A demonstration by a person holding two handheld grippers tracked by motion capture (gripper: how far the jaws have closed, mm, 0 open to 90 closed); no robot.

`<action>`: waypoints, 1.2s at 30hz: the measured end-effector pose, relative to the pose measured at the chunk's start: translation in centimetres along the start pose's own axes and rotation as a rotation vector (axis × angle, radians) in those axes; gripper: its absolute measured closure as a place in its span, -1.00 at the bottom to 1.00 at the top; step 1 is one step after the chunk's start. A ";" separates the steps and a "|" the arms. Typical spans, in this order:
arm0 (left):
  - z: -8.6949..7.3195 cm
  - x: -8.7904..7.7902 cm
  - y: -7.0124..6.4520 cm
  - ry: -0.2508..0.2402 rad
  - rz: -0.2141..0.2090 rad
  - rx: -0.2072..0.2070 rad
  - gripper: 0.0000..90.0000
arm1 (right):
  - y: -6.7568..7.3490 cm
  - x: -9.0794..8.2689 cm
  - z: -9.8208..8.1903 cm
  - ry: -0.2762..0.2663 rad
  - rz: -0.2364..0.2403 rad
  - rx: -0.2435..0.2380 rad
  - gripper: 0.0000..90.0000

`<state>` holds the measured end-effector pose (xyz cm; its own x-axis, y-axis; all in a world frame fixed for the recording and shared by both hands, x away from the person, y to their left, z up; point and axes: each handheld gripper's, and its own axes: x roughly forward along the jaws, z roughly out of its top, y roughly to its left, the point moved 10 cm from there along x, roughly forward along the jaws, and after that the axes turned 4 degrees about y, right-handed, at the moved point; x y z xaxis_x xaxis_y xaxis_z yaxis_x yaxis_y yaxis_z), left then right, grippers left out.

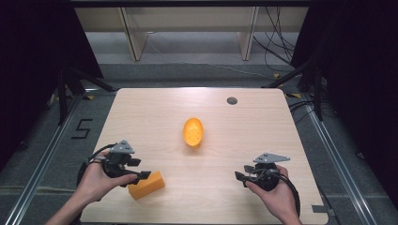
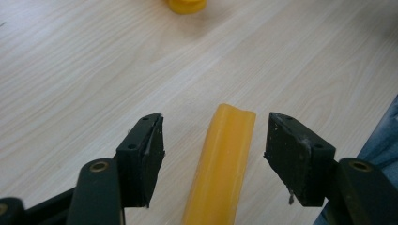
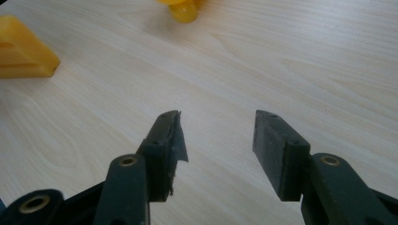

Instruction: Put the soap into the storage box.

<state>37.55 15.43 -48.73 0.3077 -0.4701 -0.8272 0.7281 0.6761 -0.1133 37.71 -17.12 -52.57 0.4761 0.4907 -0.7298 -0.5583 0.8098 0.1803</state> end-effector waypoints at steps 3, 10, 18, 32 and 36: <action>0.0 0.7 -0.4 0.061 -0.003 0.037 -0.19 | 0.3 0.0 -0.2 0.016 0.012 0.027 0.15; -0.5 2.8 -1.0 0.187 0.001 0.088 -0.19 | 0.2 0.1 -0.2 0.014 0.016 0.018 0.15; -0.6 3.7 -0.6 0.198 0.022 0.106 -0.15 | 0.2 0.1 -0.2 0.015 0.015 0.015 0.15; -1.1 4.7 -0.8 0.254 0.018 0.179 -0.06 | 0.1 0.2 -0.3 0.020 0.012 0.017 0.14; -1.2 5.1 -0.8 0.255 0.023 0.178 -0.01 | 0.1 0.2 -0.5 0.035 0.012 0.037 0.14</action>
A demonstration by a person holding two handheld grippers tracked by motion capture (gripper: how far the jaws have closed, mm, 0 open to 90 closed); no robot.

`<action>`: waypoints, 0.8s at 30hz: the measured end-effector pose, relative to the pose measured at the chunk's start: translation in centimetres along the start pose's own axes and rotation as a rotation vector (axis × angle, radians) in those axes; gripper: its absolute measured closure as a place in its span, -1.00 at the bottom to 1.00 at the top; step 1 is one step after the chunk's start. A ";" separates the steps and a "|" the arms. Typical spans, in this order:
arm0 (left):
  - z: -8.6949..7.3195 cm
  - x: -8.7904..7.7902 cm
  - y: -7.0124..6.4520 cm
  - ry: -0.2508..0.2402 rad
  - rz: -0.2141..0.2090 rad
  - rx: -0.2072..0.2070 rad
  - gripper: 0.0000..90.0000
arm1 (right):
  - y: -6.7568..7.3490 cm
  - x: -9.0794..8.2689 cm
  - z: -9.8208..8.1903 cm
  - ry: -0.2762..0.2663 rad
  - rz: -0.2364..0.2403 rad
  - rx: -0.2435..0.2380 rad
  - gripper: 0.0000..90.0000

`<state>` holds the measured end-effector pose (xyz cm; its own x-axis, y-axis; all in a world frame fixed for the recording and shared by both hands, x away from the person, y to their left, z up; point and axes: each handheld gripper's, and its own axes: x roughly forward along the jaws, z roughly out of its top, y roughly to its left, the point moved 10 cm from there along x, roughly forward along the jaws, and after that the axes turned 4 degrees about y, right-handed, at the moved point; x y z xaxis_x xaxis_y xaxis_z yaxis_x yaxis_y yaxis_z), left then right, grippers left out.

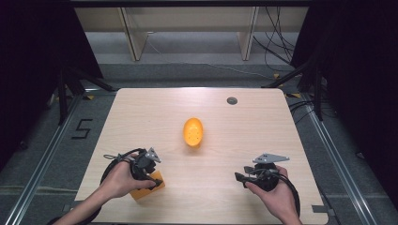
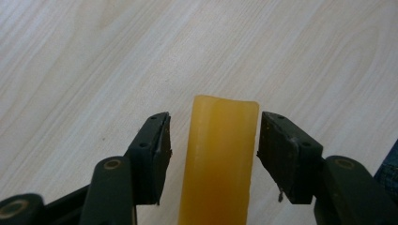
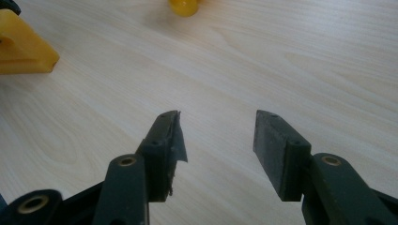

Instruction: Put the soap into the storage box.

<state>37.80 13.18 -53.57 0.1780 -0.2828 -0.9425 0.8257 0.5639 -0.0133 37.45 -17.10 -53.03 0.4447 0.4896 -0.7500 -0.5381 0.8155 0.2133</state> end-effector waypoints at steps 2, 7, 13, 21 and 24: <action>-0.1 0.2 -0.2 0.002 -0.004 -0.017 0.01 | 0.0 0.0 0.1 -0.008 0.006 -0.012 0.14; -0.4 0.5 -0.1 0.030 0.003 0.001 0.11 | -0.1 0.0 0.1 -0.008 0.003 -0.020 0.14; -0.6 1.0 -0.2 0.057 0.000 0.023 0.25 | -0.1 0.0 0.1 -0.008 0.001 -0.023 0.14; -0.8 0.9 -0.1 0.058 -0.015 0.002 0.33 | 0.2 0.1 0.0 -0.004 0.010 -0.001 0.14; -0.9 0.9 -0.1 0.055 -0.018 -0.012 0.34 | 0.2 0.0 -0.1 0.005 0.004 0.008 0.14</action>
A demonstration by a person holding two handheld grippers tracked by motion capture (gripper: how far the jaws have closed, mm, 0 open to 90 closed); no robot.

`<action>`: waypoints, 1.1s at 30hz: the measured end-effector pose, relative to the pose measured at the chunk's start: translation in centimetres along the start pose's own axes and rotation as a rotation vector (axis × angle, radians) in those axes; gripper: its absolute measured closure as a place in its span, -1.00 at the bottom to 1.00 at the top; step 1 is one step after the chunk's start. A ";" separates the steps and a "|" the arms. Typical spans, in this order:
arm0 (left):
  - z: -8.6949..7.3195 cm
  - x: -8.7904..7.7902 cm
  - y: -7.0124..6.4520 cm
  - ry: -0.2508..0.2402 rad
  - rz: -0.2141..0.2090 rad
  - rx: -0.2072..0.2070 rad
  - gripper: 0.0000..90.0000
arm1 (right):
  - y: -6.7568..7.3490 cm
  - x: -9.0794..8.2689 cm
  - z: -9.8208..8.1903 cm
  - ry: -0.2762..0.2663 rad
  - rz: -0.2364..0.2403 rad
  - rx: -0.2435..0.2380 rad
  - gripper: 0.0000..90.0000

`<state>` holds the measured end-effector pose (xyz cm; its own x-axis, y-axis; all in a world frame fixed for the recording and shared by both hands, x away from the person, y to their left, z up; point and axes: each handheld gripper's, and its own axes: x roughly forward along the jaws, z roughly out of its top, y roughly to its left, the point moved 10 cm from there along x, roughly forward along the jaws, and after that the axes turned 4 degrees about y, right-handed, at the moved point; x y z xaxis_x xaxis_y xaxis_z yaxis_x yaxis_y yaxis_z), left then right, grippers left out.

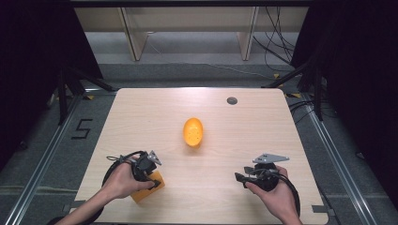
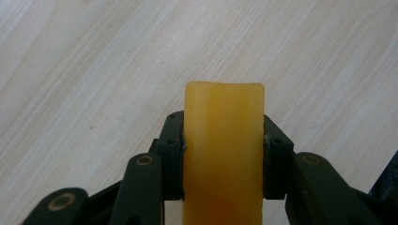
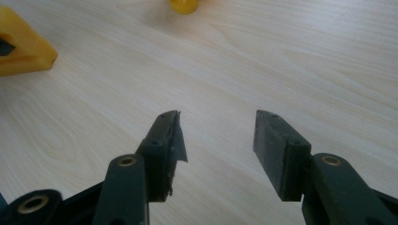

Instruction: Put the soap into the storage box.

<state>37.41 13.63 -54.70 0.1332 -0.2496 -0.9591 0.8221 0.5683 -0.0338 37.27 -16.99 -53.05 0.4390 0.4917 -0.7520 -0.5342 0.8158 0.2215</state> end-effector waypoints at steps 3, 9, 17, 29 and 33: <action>0.0 -0.1 -0.1 -0.012 0.000 -0.012 0.34 | 0.0 0.0 0.0 0.004 0.005 0.000 0.14; 0.4 -0.6 0.1 -0.109 -0.019 -0.068 0.35 | 0.2 0.0 -0.1 0.012 0.004 0.018 0.14; 2.6 -2.8 1.1 -0.313 0.012 -0.125 0.35 | -0.3 0.1 0.2 -0.013 -0.008 -0.037 0.14; 5.3 -5.1 2.5 -0.512 -0.009 -0.281 0.35 | -0.3 0.1 0.1 -0.010 -0.007 -0.030 0.14; 5.7 -5.3 3.4 -0.507 0.007 -0.341 0.35 | -0.1 0.0 0.1 -0.011 -0.008 -0.016 0.14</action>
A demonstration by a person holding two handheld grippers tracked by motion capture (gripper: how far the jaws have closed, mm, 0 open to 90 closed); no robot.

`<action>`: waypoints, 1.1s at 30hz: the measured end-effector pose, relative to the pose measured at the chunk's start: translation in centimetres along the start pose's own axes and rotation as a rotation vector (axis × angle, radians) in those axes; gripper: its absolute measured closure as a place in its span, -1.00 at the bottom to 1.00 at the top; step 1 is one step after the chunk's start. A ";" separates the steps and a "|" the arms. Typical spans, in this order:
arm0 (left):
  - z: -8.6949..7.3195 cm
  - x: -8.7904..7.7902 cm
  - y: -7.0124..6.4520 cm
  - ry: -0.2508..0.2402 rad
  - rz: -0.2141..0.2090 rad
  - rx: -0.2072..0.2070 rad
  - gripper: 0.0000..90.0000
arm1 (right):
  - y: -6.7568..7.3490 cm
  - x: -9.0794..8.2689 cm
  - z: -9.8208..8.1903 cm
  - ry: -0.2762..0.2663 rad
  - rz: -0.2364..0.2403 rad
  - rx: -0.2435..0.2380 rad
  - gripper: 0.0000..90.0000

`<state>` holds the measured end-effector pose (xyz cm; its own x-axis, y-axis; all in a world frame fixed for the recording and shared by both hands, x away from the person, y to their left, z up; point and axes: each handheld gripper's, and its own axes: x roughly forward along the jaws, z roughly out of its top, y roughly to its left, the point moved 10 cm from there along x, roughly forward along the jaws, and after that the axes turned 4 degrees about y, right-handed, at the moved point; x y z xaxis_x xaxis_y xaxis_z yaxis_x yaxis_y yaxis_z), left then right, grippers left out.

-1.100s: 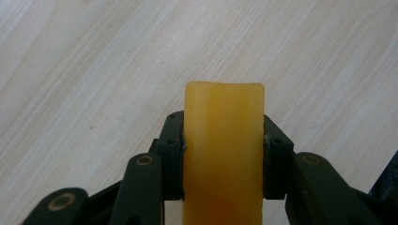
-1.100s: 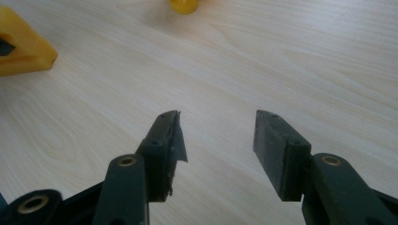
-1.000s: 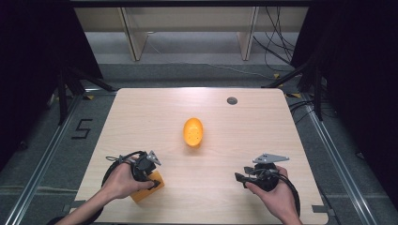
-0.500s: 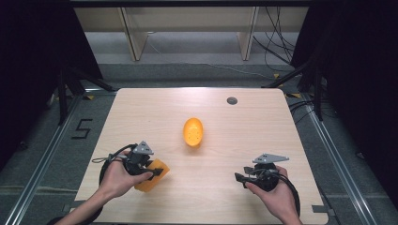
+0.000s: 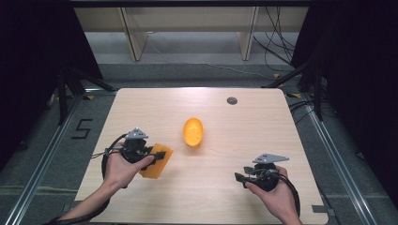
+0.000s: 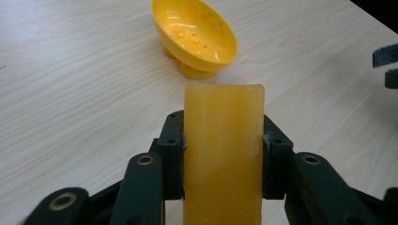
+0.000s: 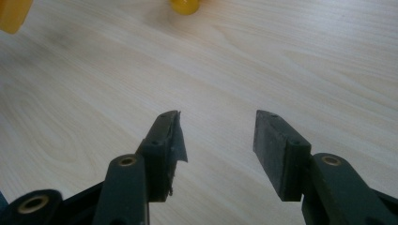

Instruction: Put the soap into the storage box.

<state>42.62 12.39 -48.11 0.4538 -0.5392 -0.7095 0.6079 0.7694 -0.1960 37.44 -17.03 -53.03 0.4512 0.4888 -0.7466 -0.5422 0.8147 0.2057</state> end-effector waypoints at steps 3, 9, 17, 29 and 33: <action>0.6 0.2 0.5 0.011 0.017 -0.029 0.35 | -0.1 0.1 0.1 -0.005 0.002 -0.022 0.14; 2.6 0.2 1.0 -0.028 0.036 -0.060 0.35 | 0.2 -0.1 -0.2 0.021 0.012 0.026 0.14; 4.8 0.3 1.6 -0.040 0.071 -0.069 0.35 | -0.2 0.0 0.0 0.001 -0.001 -0.021 0.14; 7.5 2.3 0.8 -0.076 0.072 -0.112 0.35 | 0.1 -0.1 -0.3 0.019 0.012 0.015 0.14; 8.1 2.6 0.5 -0.072 0.077 -0.116 0.35 | 0.1 0.2 -0.1 -0.007 0.017 0.018 0.14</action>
<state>49.41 8.58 -44.60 0.5443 -0.4973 -0.6756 0.4919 0.8416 -0.2232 37.44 -16.87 -53.19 0.4470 0.5047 -0.7386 -0.5372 0.8116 0.2295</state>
